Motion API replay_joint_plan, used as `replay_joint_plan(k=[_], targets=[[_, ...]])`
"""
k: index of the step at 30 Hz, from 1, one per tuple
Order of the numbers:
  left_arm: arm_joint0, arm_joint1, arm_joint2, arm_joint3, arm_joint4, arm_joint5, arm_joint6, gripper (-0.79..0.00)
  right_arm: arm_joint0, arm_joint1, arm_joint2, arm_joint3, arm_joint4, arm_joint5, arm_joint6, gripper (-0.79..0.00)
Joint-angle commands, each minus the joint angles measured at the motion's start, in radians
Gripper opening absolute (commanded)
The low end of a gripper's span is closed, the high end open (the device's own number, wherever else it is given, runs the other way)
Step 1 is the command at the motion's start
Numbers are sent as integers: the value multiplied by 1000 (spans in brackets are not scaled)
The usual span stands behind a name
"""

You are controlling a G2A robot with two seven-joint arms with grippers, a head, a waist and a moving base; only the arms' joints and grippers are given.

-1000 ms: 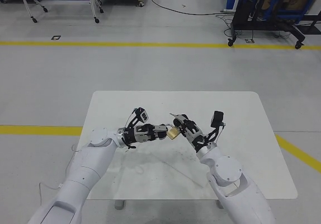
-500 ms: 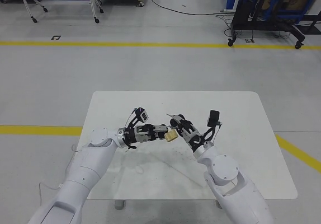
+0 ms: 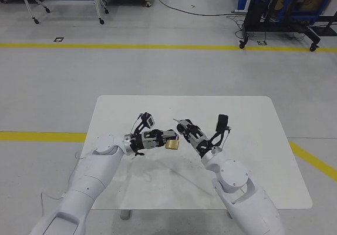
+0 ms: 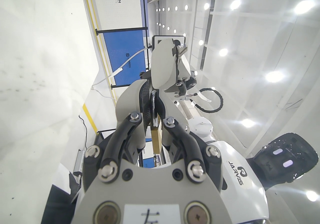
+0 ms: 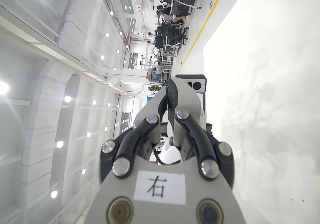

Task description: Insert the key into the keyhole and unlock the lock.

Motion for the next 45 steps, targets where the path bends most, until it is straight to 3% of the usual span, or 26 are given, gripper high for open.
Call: replay_joint_plan(k=[1,10,19,22,28,39,45], targets=[[-1,0,-6,9,-2,20,51,-785,-18,3,26,-17,6,-8,-7,-785],[-23,-6,4,41,7,216,203,-785,-89,18,103,-70,-25,-23,31,-785],[-36,-10,19,48,44,276,271,-785,-103,18,96,-66,-21,16,43,-785],[-37,-12,14,57,28,292,297,-785,-121,13,76,-101,-15,158,-19,-785],[-39,-14,15,56,44,281,328,-785,-136,2,24,-153,62,312,-57,-785],[-27,-14,14,40,58,268,369,-785,-136,2,24,-153,62,312,-57,-785],[1,-13,7,-11,80,288,472,-785,-166,-12,-44,-136,-78,283,-312,-785]])
